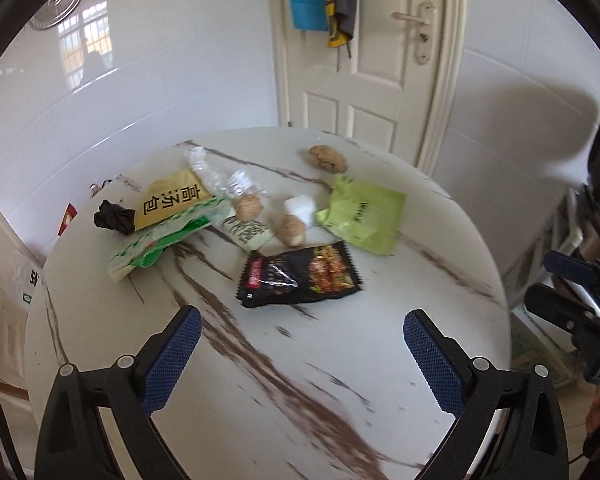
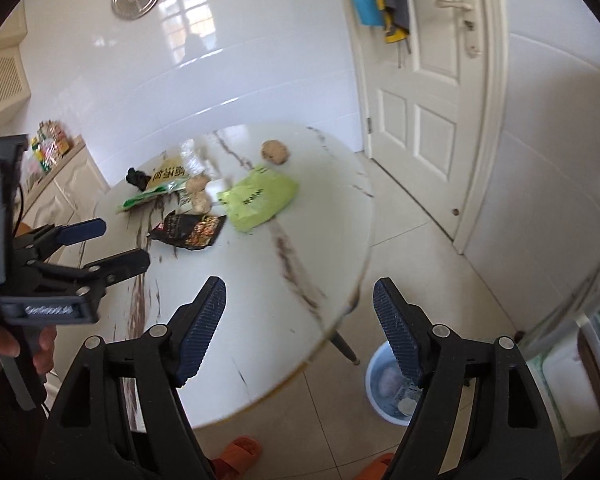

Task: Collect trash
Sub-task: 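Return to the table and grasp the dark snack packet with the left gripper, then grasp the light green snack packet with the right gripper beside the left gripper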

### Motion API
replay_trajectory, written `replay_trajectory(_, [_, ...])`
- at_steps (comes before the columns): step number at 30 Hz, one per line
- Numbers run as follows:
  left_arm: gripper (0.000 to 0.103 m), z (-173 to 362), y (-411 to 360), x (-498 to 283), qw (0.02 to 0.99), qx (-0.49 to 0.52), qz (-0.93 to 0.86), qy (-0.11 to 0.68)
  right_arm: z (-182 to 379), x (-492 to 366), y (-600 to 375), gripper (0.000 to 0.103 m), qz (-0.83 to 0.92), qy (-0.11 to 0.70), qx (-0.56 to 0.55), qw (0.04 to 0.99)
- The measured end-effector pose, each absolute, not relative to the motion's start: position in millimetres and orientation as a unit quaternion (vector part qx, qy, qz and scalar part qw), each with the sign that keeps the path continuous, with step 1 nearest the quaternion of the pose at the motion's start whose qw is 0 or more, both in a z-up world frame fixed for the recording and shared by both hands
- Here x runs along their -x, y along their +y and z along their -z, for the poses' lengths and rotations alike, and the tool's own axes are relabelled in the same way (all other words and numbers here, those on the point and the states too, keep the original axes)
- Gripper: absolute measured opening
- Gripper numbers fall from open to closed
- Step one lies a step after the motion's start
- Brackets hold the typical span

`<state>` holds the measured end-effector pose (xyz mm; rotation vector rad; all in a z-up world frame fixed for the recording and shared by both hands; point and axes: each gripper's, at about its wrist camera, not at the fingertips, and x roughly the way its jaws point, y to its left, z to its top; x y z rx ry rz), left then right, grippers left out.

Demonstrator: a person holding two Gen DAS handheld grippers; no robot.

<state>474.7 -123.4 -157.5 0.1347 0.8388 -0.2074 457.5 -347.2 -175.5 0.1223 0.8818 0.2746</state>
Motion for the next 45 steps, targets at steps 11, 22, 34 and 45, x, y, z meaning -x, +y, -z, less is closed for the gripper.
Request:
replay_trajectory(11, [0.100, 178.3, -121.0, -549.2, 0.887, -0.050, 0.090, 0.450, 202.3, -510.5, -326.8, 0.074, -0.155, 0.444, -0.051, 0.881])
replay_trajectory(22, [0.035, 189.3, -116.2, -579.2, 0.879, -0.026, 0.120, 0.460, 215.1, -571.2, -304.2, 0.088, -0.183, 0.456, -0.014, 0.871])
replay_trajectory(34, [0.018, 181.9, -98.0, -536.6, 0.879, -0.040, 0.132, 0.457, 238.4, -619.1, -268.1, 0.076, -0.215, 0.491, 0.038, 0.843])
replay_trajectory(45, [0.024, 181.1, -92.8, -524.0, 0.881, -0.037, 0.124, 0.456, 232.1, -576.5, -278.2, 0.002, -0.242, 0.479, 0.047, 0.842])
